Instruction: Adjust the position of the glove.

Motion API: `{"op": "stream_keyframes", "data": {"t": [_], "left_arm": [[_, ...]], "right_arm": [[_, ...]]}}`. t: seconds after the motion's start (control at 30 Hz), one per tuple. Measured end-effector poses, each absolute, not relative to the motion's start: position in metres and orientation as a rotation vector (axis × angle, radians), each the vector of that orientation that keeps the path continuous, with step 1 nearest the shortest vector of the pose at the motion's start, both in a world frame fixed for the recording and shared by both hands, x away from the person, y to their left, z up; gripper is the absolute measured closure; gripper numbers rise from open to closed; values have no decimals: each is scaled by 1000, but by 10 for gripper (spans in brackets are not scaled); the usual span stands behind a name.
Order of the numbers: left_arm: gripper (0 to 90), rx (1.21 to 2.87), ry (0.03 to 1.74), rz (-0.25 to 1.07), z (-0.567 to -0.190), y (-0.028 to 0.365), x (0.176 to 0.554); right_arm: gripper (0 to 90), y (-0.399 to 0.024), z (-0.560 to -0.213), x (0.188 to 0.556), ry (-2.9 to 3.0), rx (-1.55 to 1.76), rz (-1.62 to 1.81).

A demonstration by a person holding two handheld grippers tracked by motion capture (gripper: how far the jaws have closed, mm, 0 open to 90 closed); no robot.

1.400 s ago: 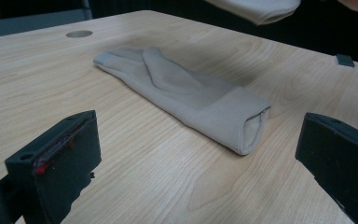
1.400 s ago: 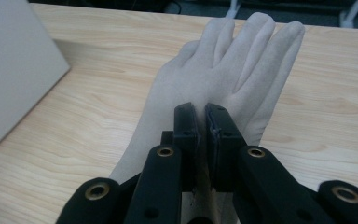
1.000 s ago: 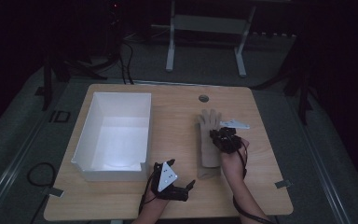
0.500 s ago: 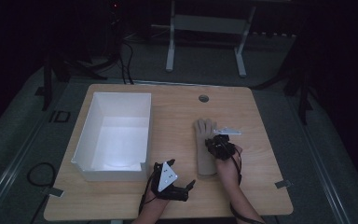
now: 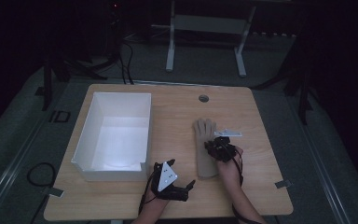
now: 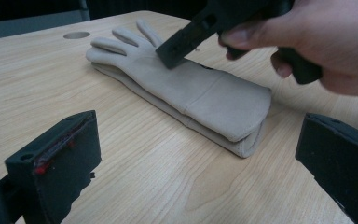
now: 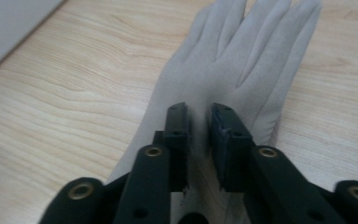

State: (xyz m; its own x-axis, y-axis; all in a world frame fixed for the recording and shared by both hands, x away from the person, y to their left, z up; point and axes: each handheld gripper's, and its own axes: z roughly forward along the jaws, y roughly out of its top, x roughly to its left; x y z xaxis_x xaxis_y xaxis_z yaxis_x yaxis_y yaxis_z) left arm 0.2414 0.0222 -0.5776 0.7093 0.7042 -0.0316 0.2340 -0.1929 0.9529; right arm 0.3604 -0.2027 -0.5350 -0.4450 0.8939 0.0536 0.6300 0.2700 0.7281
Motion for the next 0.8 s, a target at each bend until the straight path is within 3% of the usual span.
{"op": "stream_keyframes", "data": {"t": [0.13, 0.2, 0.3, 0.4, 0.67, 0.8], "left_arm": [[4, 1758, 710, 521, -578, 21, 240], [4, 1763, 678, 521, -578, 20, 239], [4, 1765, 660, 501, -578, 19, 240], [4, 1788, 650, 473, -577, 17, 243], [40, 1830, 663, 321, -565, 13, 250], [28, 1845, 619, 317, -559, 11, 253]], "right_arm": [[492, -209, -524, 357, 2193, 1331, 1040], [468, -211, -522, 357, 2199, 1323, 1058], [341, -222, -515, 359, 2209, 1335, 1136], [165, -227, -513, 359, 2255, 1305, 1209], [151, -240, -514, 359, 2276, 1112, 1227], [142, -249, -508, 357, 2267, 1112, 1192]]}}
